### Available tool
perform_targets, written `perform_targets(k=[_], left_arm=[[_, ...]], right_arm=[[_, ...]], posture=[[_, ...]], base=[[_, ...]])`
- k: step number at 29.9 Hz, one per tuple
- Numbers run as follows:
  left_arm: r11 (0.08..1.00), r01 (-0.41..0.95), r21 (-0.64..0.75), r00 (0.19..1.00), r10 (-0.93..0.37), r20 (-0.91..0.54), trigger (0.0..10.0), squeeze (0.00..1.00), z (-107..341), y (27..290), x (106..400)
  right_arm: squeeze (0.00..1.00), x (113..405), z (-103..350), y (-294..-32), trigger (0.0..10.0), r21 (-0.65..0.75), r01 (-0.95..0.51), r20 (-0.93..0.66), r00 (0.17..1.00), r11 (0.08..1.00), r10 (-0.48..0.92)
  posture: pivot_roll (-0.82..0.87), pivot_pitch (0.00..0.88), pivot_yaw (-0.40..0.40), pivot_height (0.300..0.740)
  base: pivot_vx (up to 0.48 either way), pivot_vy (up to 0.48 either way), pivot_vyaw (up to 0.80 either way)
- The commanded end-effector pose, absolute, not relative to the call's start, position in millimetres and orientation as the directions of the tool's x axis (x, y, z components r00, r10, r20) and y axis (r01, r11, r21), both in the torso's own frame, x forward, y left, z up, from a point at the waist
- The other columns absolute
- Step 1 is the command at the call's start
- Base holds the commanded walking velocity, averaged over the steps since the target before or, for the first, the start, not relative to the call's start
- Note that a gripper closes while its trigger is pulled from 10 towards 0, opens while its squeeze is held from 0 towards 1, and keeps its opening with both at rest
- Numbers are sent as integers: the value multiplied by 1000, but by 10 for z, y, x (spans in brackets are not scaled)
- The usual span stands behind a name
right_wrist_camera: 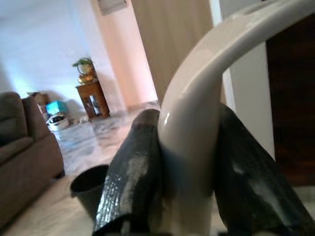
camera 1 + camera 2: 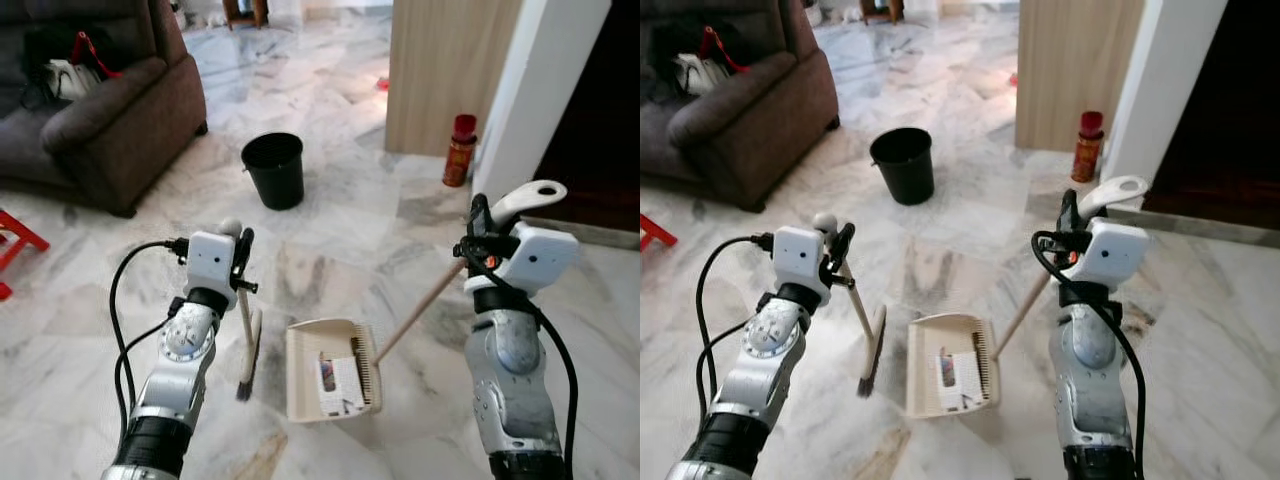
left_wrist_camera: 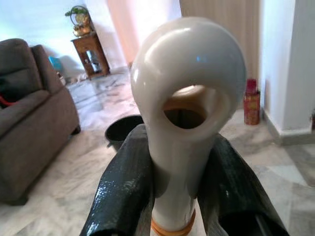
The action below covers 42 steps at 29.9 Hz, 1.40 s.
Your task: Sweep floor
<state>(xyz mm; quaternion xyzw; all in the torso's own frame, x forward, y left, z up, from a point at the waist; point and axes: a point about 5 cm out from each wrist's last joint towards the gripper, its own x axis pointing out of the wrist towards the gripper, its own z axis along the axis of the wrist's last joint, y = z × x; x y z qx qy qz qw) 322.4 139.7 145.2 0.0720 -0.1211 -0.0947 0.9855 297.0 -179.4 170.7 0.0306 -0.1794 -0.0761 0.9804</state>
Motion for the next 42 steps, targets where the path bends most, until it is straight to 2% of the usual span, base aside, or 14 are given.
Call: perform_targets(k=[1, 21, 39, 42], left_arm=[[972, 142, 186, 943, -190, 274, 10000, 0, 1562, 1480, 3234], [970, 151, 190, 940, -200, 277, 10000, 0, 1559, 1466, 3229], [969, 159, 191, 939, -208, 273, 10000, 0, 1562, 1464, 3238], [969, 156, 192, 939, -206, 274, 10000, 0, 1564, 1467, 3239]], right_arm=[[0, 2973, 1846, -1717, 10000, 82, 108, 410, 902, 991, -132], [0, 2983, 1858, -1651, 10000, 62, 71, 422, 902, 996, -91], [0, 2990, 1856, -1622, 10000, 60, 51, 422, 904, 997, -72], [0, 2984, 1859, -1606, 10000, 53, 43, 425, 903, 998, -62]], posture=[[-13, 77, 110, 740], [-8, 48, 108, 740], [4, 66, 107, 740], [3, 66, 109, 740]], base=[[480, 0, 0], [480, 0, 28], [480, 0, 68], [480, 0, 604]])
